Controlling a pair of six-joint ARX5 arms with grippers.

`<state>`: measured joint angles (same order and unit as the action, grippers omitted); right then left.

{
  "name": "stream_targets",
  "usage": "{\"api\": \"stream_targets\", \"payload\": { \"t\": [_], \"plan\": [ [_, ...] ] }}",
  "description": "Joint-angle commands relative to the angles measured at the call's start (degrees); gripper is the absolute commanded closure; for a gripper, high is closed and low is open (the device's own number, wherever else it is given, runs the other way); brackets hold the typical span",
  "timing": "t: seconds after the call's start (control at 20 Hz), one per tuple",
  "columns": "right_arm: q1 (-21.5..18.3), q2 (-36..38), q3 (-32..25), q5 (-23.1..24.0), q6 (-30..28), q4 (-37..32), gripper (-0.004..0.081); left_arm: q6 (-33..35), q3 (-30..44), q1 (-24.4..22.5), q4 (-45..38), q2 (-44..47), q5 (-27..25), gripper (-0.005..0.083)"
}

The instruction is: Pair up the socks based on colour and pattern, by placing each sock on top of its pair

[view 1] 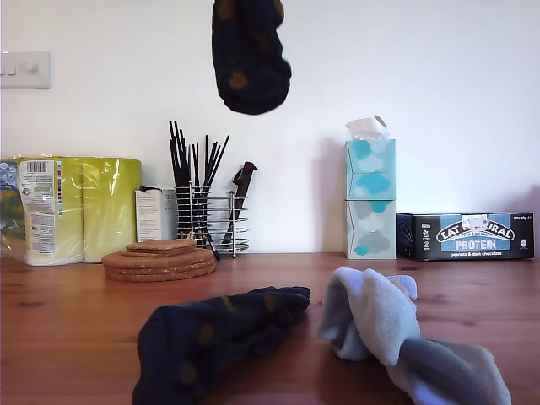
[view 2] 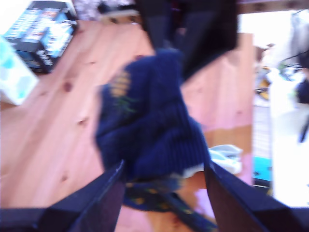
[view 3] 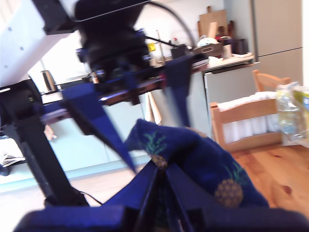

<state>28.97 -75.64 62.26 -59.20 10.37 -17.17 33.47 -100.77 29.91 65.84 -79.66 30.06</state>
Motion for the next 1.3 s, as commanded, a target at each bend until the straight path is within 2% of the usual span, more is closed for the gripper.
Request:
{"api": "stream_targets", "payload": {
  "t": [0.0, 0.1, 0.25, 0.3, 0.5, 0.65, 0.7, 0.75, 0.85, 0.9, 1.1, 1.25],
  "plan": [
    [0.68, -0.15, 0.52, 0.02, 0.2, -0.59, 0.0783, -0.04, 0.26, 0.22, -0.35, -1.09, -1.27, 0.0321],
    [1.01, -0.15, 0.52, 0.02, 0.22, -0.57, 0.0783, -0.02, 0.26, 0.22, -0.42, -1.11, -2.97, 0.0417],
    [1.03, -0.15, 0.52, 0.02, 0.37, -0.02, 0.0783, 0.22, 0.26, 0.22, -0.63, -1.11, -2.8, 0.0684],
    [1.03, -0.15, 0.52, 0.11, 0.35, 0.37, 0.0783, 0.7, 0.26, 0.22, -0.81, -1.11, -1.99, 0.072],
    [1.03, -0.15, 0.52, 0.24, 0.33, 1.4, 0.0783, 1.07, 0.26, 0.22, -1.14, -1.11, 2.03, 0.0707],
    [1.03, -0.15, 0.52, 0.24, 0.31, 2.12, 0.0783, 1.05, 0.26, 0.22, -1.27, -1.11, 3.58, 0.0568],
    [1.03, -0.15, 0.52, 0.22, 0.33, 2.27, 0.0783, 0.92, 0.26, 0.22, -1.66, -1.11, 3.54, 0.0562],
    [1.03, -0.15, 0.52, 0.22, 0.33, 2.38, 0.0783, 0.79, 0.26, 0.22, -2.05, -1.11, 3.56, 0.0597],
    [1.07, -0.15, 0.52, 0.17, 0.33, 2.97, 0.0783, 0.9, 0.26, 0.22, -3.39, -1.11, 3.56, 0.0761],
    [1.33, -0.15, 0.52, 0.13, 0.26, 3.48, 0.0783, 1.01, 0.26, 0.22, -4.39, -1.11, 3.56, 0.0791],
    [1.73, -0.15, 0.52, 0.13, 0.13, 4.7, 0.0778, 1.03, 0.26, 0.22, -6.25, -1.11, 1.6, 0.0794],
    [1.44, -0.15, 0.52, 0.2, 0.09, 5.05, 0.0671, 0.98, 0.26, 0.22, -5.62, -1.11, -0.81, 0.0794]
  ]
}}
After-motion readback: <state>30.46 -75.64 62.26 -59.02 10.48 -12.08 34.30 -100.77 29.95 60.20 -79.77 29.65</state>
